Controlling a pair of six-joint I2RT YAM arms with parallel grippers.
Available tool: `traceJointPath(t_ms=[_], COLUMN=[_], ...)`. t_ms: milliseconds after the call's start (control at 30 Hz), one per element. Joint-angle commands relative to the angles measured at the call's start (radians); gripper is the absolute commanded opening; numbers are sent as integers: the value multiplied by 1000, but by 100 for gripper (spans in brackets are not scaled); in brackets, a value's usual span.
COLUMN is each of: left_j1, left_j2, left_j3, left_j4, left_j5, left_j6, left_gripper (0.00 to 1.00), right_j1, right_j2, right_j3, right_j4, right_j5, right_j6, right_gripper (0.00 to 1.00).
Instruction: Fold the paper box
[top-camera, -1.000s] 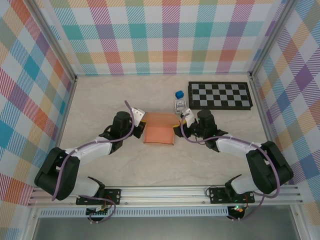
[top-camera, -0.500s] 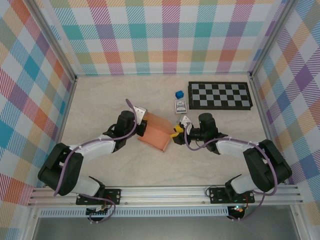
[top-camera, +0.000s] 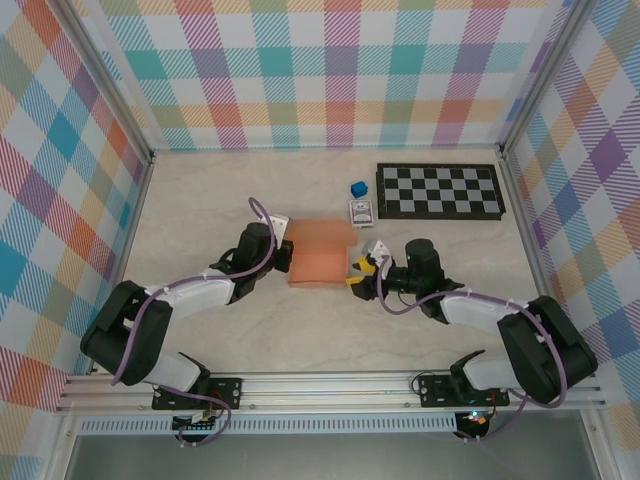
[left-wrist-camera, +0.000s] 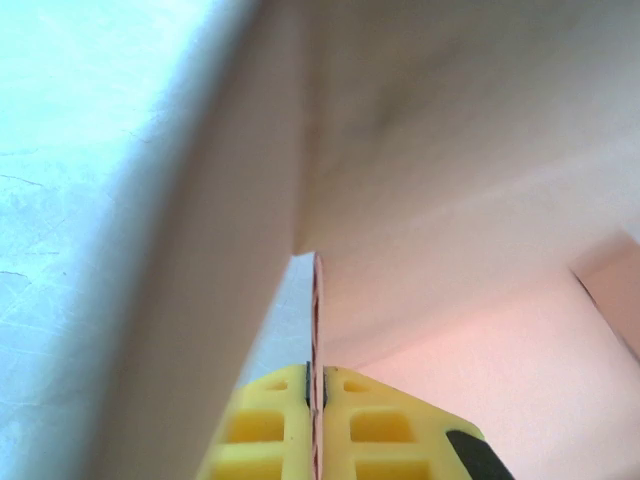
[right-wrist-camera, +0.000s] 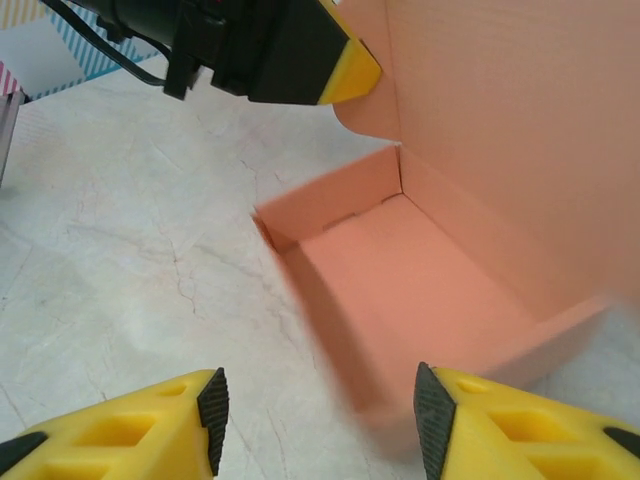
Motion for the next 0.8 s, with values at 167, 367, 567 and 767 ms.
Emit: traceJointPath(t_ms=[167, 367, 567, 767], left_j1=[-46, -46, 13, 109], left_j2=[24, -19, -104, -102], left_j3=[15, 21, 41, 78], left_j4=[23, 2, -61, -182], left_j5=[-82, -66, 170, 419], left_j6=[23, 124, 335, 449], left_gripper=[3, 4, 4, 4], right_j1=[-82, -171, -168, -169], right_j2=[-128, -85, 36, 89], right_j3=[-45, 65, 198, 224], right_j4=[24, -22, -157, -137], right_j5=[69, 11, -61, -7], right_j6=[-18, -20, -151, -211], right_gripper=[66, 76, 72, 70])
